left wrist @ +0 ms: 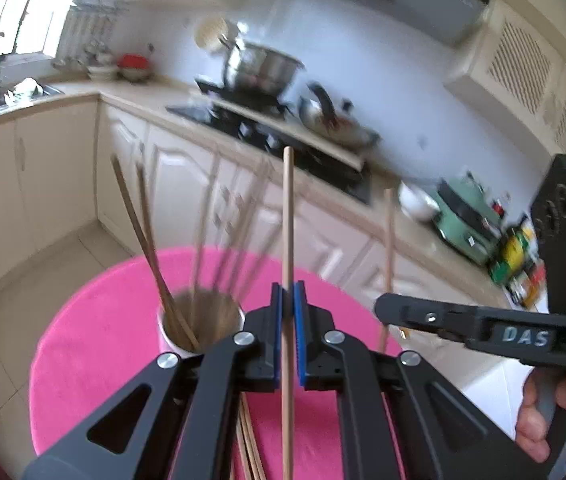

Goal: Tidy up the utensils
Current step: 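Lift the chopsticks upright with both tools and lower them into the cup, then open the left tool over the cup while the right tool opens too, then pull both open tools back and lower them toward the chopstick pile, then close the left tool on one chopstick while the right tool closes on another, then lift the chopsticks upright with both tools and lower them into the cup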

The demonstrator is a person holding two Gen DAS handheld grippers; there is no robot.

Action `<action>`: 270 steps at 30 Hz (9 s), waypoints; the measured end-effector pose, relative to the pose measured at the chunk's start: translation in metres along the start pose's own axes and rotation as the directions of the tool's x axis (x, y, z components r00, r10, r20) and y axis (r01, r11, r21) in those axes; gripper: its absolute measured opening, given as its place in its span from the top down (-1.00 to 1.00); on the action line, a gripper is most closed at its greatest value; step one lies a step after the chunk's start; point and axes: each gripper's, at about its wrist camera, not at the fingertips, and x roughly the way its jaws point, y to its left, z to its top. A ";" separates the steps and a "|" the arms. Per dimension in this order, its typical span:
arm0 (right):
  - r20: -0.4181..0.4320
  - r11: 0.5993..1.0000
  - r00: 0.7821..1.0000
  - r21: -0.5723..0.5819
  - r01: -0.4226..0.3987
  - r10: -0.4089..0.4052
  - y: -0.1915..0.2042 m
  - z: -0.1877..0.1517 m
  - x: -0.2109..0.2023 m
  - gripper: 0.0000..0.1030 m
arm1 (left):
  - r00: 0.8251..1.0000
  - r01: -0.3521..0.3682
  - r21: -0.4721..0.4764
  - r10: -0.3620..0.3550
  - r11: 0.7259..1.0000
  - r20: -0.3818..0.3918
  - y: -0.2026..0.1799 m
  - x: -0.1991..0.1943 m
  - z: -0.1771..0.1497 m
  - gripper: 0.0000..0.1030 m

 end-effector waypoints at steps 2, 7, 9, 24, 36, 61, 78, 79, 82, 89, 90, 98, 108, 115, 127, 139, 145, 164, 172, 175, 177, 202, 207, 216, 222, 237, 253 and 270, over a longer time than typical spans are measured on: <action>0.048 1.000 0.999 -0.022 -0.009 0.011 0.006 0.012 -0.002 0.90 | 0.999 -0.022 -0.024 0.023 0.999 0.046 0.006 0.000 0.011 0.89; 0.143 0.998 0.989 -0.056 -0.042 0.050 0.020 0.038 0.003 0.90 | 0.990 -0.020 -0.084 0.031 0.996 0.134 0.022 0.006 0.034 0.89; 0.168 0.996 0.984 -0.073 -0.049 0.060 0.025 0.047 0.010 0.90 | 0.986 -0.015 -0.103 0.032 0.995 0.166 0.029 0.008 0.039 0.89; 0.245 0.977 0.961 -0.199 -0.076 0.125 0.037 0.057 0.058 0.90 | 0.912 -0.150 -0.134 0.189 0.980 0.365 0.049 0.036 0.037 0.89; 0.207 0.966 0.971 -0.249 -0.066 0.119 0.026 0.032 0.072 0.90 | 0.891 -0.208 -0.203 0.271 0.957 0.363 0.055 0.054 0.000 0.89; 0.126 0.987 0.992 -0.163 -0.009 0.030 0.016 0.002 0.075 0.88 | 0.944 -0.274 -0.125 0.292 0.954 0.157 0.046 0.019 -0.016 0.35; 0.118 0.986 0.988 -0.128 0.111 -0.096 0.029 -0.013 0.048 0.84 | 0.956 -0.295 -0.032 0.295 0.955 -0.006 0.046 -0.008 -0.015 0.09; 0.114 0.986 0.988 -0.123 0.116 -0.102 0.028 -0.016 0.047 0.84 | 0.957 -0.290 -0.023 0.290 0.957 -0.021 0.044 -0.009 -0.017 0.09; 0.076 0.987 0.990 -0.097 0.128 -0.121 0.021 -0.029 0.045 0.84 | 0.959 -0.276 -0.008 0.274 0.961 -0.074 0.044 -0.009 -0.025 0.09; -0.040 0.991 0.990 0.004 0.137 -0.136 0.003 -0.070 0.052 0.84 | 0.943 -0.218 0.018 0.215 0.976 -0.254 0.042 0.011 -0.061 0.09; -0.053 0.990 0.989 0.015 0.138 -0.137 0.001 -0.075 0.054 0.84 | 0.934 -0.203 0.026 0.202 0.979 -0.293 0.042 0.017 -0.068 0.09; -0.165 0.977 0.970 0.080 0.196 -0.181 -0.024 -0.112 0.068 0.84 | 0.844 -0.135 0.133 0.184 0.982 -0.504 0.033 0.057 -0.116 0.09; -0.220 0.964 0.956 0.137 0.228 -0.195 -0.046 -0.128 0.070 0.84 | 0.780 -0.122 0.158 0.193 0.980 -0.595 0.032 0.079 -0.139 0.10; -0.243 0.960 0.951 0.153 0.234 -0.193 -0.049 -0.132 0.078 0.84 | 0.742 -0.121 0.197 0.220 0.973 -0.633 0.030 0.096 -0.146 0.16; -0.263 0.965 0.949 0.149 0.217 -0.173 -0.048 -0.127 0.087 0.84 | 0.731 -0.109 0.174 0.198 0.979 -0.653 0.039 0.095 -0.140 0.25; -0.296 0.969 0.946 0.166 0.184 -0.129 -0.044 -0.125 0.093 0.84 | 0.698 -0.139 0.223 0.255 0.965 -0.670 0.042 0.099 -0.138 0.25; -0.323 0.974 0.941 0.163 0.156 -0.097 -0.037 -0.128 0.100 0.84 | 0.687 -0.138 0.270 0.289 0.953 -0.667 0.032 0.107 -0.140 0.26; -0.416 0.984 0.907 0.124 0.131 -0.068 -0.014 -0.125 0.144 0.85 | 0.716 -0.167 0.114 0.200 0.979 -0.669 0.048 0.090 -0.144 0.88; -0.454 0.980 0.885 0.107 0.167 -0.101 -0.009 -0.120 0.156 0.84 | 0.710 -0.171 0.094 0.189 0.981 -0.678 0.053 0.091 -0.149 0.89; -0.472 0.975 0.873 0.104 0.195 -0.124 -0.006 -0.118 0.156 0.84 | 0.708 -0.173 0.094 0.190 0.981 -0.681 0.054 0.091 -0.149 0.88; -0.487 0.972 0.861 0.089 0.216 -0.146 -0.005 -0.114 0.159 0.84 | 0.703 -0.174 0.097 0.193 0.980 -0.685 0.054 0.091 -0.148 0.88; -0.537 0.965 0.828 0.092 0.247 -0.161 -0.012 -0.109 0.165 0.84 | 0.634 -0.188 0.074 0.178 0.979 -0.753 0.055 0.115 -0.139 0.86; -0.565 0.965 0.808 0.076 0.252 -0.166 -0.008 -0.105 0.177 0.84 | 0.625 -0.186 0.086 0.185 0.979 -0.758 0.056 0.118 -0.136 0.86; -0.567 0.966 0.806 0.063 0.250 -0.171 0.008 -0.098 0.195 0.87 | 0.605 -0.166 0.113 0.191 0.980 -0.773 0.051 0.124 -0.134 0.86; -0.531 0.965 0.838 0.134 0.224 -0.121 -0.020 -0.102 0.162 0.87 | 0.626 -0.157 0.109 0.184 0.982 -0.758 0.047 0.118 -0.136 0.90; -0.393 0.974 0.917 0.174 0.148 -0.069 -0.032 -0.096 0.105 0.87 | 0.784 -0.078 0.029 0.080 0.997 -0.616 0.042 0.073 -0.117 0.90; -0.505 0.954 0.847 0.134 0.267 -0.166 -0.027 -0.111 0.150 0.84 | 0.764 -0.143 -0.014 0.102 0.990 -0.637 0.053 0.078 -0.124 0.90; -0.453 0.966 0.888 0.189 0.179 -0.076 -0.039 -0.107 0.129 0.87 | 0.794 -0.096 -0.001 0.076 0.995 -0.603 0.039 0.069 -0.117 0.90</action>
